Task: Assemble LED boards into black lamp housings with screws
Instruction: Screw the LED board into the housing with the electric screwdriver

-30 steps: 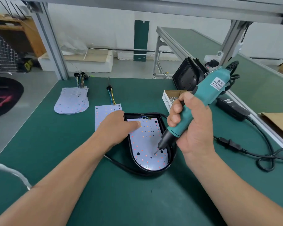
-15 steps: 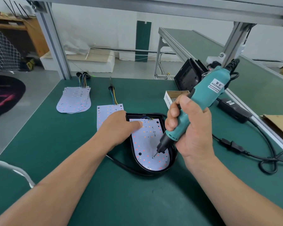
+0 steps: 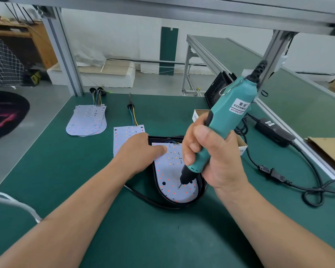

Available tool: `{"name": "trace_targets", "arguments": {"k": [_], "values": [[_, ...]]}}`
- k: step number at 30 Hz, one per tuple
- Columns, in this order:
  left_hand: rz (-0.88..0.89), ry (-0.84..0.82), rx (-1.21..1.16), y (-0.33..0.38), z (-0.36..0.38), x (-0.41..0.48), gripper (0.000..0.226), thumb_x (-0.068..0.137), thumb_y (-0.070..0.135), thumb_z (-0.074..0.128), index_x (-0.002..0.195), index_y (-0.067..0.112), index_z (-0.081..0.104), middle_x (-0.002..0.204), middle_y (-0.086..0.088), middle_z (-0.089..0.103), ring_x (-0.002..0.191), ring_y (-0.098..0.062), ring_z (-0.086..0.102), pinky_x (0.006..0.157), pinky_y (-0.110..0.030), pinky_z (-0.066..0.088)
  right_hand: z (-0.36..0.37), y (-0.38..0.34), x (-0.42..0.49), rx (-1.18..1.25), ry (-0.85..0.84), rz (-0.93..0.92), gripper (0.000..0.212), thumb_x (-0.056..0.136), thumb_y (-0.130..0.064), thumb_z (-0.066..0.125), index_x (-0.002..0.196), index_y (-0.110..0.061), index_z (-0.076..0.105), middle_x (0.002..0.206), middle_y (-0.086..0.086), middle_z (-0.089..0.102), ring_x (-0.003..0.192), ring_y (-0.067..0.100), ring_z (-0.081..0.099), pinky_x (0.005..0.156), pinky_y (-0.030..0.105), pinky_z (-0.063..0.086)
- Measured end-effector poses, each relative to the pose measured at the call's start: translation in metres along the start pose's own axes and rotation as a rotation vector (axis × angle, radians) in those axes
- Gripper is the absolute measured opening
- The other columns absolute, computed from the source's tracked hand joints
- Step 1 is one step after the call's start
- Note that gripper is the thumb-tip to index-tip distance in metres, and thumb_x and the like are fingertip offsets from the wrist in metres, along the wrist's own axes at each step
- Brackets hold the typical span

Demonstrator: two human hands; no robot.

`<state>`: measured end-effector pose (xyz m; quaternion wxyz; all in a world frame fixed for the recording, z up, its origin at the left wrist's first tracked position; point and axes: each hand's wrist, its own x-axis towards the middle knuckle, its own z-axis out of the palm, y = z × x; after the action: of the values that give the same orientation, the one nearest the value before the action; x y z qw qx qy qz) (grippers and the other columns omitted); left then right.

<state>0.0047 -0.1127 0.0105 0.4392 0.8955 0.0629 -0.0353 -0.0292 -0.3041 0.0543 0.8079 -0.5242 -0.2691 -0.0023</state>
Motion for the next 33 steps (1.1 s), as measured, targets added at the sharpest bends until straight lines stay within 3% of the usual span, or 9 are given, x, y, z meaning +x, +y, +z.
{"name": "trace_targets", "arguments": {"k": [9, 12, 15, 19, 21, 23, 26, 29, 33], "values": [[0.009, -0.030, -0.003, -0.001, -0.002, -0.001, 0.048, 0.073, 0.050, 0.066, 0.088, 0.004, 0.062, 0.073, 0.002, 0.054, 0.068, -0.020, 0.049, 0.068, -0.035, 0.039, -0.011, -0.010, 0.004, 0.185, -0.075, -0.014, 0.033, 0.085, -0.041, 0.084, 0.095, -0.016, 0.063, 0.069, 0.004, 0.054, 0.055, 0.022, 0.057, 0.058, 0.031, 0.049], [0.050, -0.053, 0.025, -0.001, -0.003, -0.003, 0.032, 0.076, 0.052, 0.067, 0.071, 0.023, 0.054, 0.067, 0.007, 0.046, 0.065, -0.017, 0.044, 0.065, -0.034, 0.034, -0.023, -0.017, 0.009, 0.253, 0.042, -0.051, 0.028, 0.088, -0.042, 0.079, 0.095, -0.019, 0.065, 0.072, -0.002, 0.053, 0.059, 0.015, 0.056, 0.058, 0.027, 0.050], [0.123, -0.085, 0.038, -0.002, -0.005, -0.008, 0.036, 0.087, 0.067, 0.065, 0.070, 0.035, 0.063, 0.059, 0.018, 0.051, 0.060, -0.006, 0.048, 0.062, -0.030, 0.037, -0.035, -0.018, 0.012, 0.302, 0.221, -0.044, 0.017, 0.099, -0.034, 0.065, 0.089, -0.021, 0.066, 0.072, -0.004, 0.049, 0.059, 0.011, 0.051, 0.056, 0.023, 0.047], [0.041, -0.045, -0.069, 0.005, -0.010, -0.013, 0.065, 0.081, 0.091, 0.047, 0.073, 0.027, 0.042, 0.066, 0.013, 0.040, 0.062, -0.013, 0.038, 0.065, -0.036, 0.031, -0.045, -0.014, 0.016, 0.371, 0.391, -0.027, 0.024, 0.104, -0.033, 0.054, 0.087, -0.021, 0.065, 0.074, -0.005, 0.049, 0.062, 0.009, 0.049, 0.056, 0.021, 0.046], [-0.040, 0.016, -0.201, 0.012, -0.014, -0.011, 0.047, 0.093, 0.071, 0.045, 0.085, 0.025, 0.041, 0.071, 0.005, 0.035, 0.063, -0.018, 0.028, 0.063, -0.037, 0.027, -0.047, -0.012, 0.018, 0.396, 0.446, -0.014, 0.021, 0.103, -0.033, 0.058, 0.088, -0.019, 0.063, 0.074, -0.004, 0.048, 0.062, 0.010, 0.049, 0.056, 0.022, 0.046], [-0.110, 0.071, -0.490, 0.015, -0.021, -0.008, 0.016, 0.099, 0.030, 0.046, 0.091, 0.018, 0.048, 0.073, -0.001, 0.036, 0.066, -0.021, 0.023, 0.060, -0.034, 0.027, -0.048, -0.010, 0.019, 0.417, 0.491, -0.005, 0.018, 0.101, -0.031, 0.061, 0.089, -0.018, 0.061, 0.075, -0.003, 0.047, 0.062, 0.010, 0.048, 0.056, 0.022, 0.046], [-0.211, 0.045, -1.070, 0.009, -0.034, -0.007, 0.019, 0.100, -0.006, 0.044, 0.097, -0.005, 0.063, 0.082, -0.010, 0.053, 0.058, -0.014, 0.044, 0.051, -0.022, 0.043, -0.050, -0.009, 0.020, 0.441, 0.534, -0.011, 0.017, 0.101, -0.029, 0.062, 0.090, -0.017, 0.060, 0.074, -0.002, 0.048, 0.062, 0.011, 0.048, 0.056, 0.023, 0.046], [-0.338, 0.032, -1.380, 0.004, -0.040, -0.006, 0.025, 0.104, -0.013, 0.039, 0.105, -0.014, 0.063, 0.084, -0.012, 0.062, 0.057, -0.009, 0.056, 0.048, -0.013, 0.046, -0.052, -0.008, 0.020, 0.445, 0.534, -0.021, 0.016, 0.101, -0.028, 0.062, 0.089, -0.017, 0.061, 0.074, -0.002, 0.048, 0.062, 0.011, 0.049, 0.056, 0.023, 0.046], [-0.331, 0.096, -1.432, 0.000, -0.036, -0.003, 0.019, 0.104, -0.014, 0.045, 0.108, -0.014, 0.063, 0.085, -0.015, 0.077, 0.066, -0.011, 0.074, 0.052, -0.012, 0.053, -0.050, -0.005, 0.019, 0.421, 0.524, -0.003, 0.016, 0.100, -0.028, 0.063, 0.087, -0.018, 0.063, 0.075, -0.002, 0.049, 0.063, 0.012, 0.050, 0.057, 0.023, 0.047]]}}
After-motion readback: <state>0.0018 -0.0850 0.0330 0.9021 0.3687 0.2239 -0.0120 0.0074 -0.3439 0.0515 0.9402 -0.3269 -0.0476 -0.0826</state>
